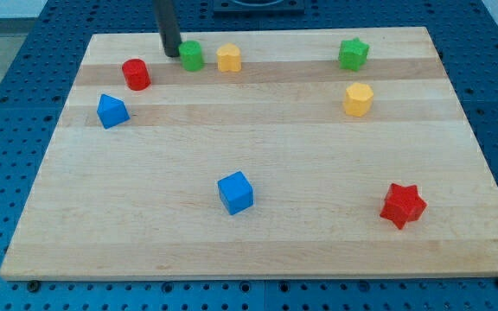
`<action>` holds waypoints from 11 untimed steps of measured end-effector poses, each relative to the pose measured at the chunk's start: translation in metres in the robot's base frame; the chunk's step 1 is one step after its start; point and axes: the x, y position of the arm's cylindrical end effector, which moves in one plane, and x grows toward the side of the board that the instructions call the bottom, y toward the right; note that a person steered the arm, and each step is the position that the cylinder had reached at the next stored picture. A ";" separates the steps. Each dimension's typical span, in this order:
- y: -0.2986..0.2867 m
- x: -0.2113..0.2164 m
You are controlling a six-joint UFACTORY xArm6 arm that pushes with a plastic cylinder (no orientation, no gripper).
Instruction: Move red circle slightly upwards
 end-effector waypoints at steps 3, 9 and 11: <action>-0.022 0.043; -0.097 0.053; -0.091 0.044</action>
